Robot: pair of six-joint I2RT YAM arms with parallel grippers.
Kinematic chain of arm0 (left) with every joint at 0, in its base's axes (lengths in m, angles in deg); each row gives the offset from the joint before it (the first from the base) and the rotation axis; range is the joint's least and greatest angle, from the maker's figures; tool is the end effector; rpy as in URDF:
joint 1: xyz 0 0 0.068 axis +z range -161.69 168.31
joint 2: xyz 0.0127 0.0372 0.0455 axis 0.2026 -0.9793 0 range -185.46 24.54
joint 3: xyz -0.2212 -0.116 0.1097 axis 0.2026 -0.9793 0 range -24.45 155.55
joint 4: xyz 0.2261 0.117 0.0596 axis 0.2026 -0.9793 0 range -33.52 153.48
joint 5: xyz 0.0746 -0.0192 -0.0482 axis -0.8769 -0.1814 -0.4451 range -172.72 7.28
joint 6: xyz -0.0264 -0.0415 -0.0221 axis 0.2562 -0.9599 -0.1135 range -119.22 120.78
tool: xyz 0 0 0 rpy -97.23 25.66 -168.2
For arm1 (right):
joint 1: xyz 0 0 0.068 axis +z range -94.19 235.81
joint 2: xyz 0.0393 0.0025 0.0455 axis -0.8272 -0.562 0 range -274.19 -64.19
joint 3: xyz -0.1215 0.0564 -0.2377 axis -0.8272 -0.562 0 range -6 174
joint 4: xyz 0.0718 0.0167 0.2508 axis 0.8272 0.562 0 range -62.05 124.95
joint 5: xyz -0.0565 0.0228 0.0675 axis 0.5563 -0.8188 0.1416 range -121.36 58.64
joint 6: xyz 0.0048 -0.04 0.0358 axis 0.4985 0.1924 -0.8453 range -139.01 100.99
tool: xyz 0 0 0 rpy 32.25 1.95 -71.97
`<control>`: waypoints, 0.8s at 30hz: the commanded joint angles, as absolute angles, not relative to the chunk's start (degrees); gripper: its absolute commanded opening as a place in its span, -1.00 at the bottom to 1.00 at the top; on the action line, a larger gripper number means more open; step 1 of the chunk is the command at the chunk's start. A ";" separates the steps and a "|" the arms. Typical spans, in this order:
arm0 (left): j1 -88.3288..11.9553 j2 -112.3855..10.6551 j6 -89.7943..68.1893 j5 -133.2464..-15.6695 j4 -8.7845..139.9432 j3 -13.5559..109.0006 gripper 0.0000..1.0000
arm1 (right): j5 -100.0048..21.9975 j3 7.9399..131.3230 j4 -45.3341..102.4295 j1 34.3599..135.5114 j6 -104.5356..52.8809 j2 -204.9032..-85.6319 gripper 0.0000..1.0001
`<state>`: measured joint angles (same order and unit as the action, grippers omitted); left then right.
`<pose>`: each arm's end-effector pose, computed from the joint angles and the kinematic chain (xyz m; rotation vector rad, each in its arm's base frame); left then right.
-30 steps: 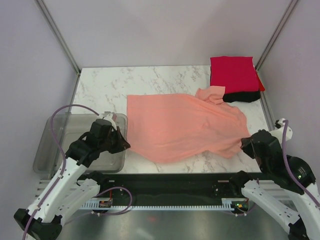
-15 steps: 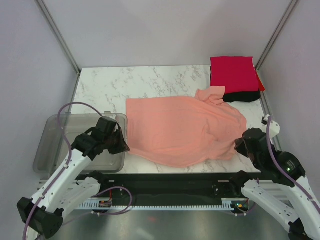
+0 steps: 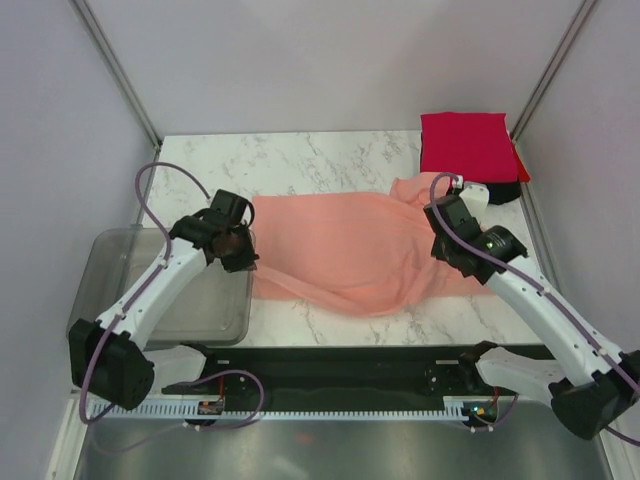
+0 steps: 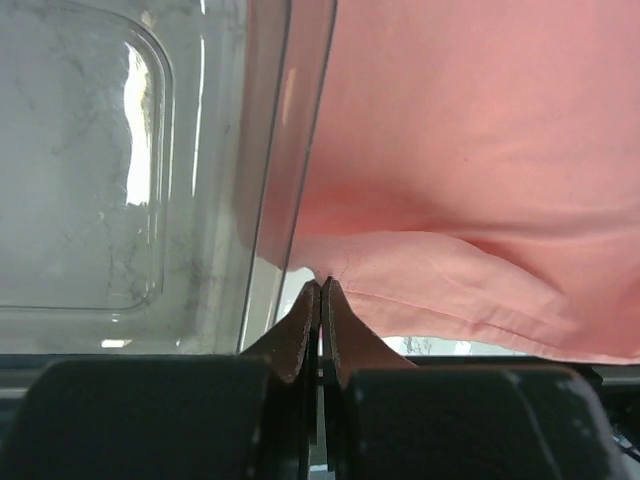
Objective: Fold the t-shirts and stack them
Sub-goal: Fold the tshirt
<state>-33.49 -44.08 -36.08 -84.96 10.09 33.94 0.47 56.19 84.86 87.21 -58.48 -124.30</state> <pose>0.2087 -0.0820 0.2767 -0.3672 2.6841 -0.2649 0.1729 0.0835 0.3261 0.3742 2.3113 -0.1133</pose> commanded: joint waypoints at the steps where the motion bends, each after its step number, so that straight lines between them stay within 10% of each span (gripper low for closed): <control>1: -30.94 -47.78 -32.01 -86.24 12.32 37.25 -0.96 | 0.11 59.65 78.32 82.80 -51.10 -128.34 -1.00; 24: -24.96 -68.97 -27.52 -84.57 16.46 46.13 -0.96 | -3.32 71.51 67.77 66.88 -37.12 -155.84 -1.00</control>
<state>-26.60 -67.36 -30.75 -81.31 16.21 43.91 -2.04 68.43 70.26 67.71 -38.32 -153.44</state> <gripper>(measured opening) 0.026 0.021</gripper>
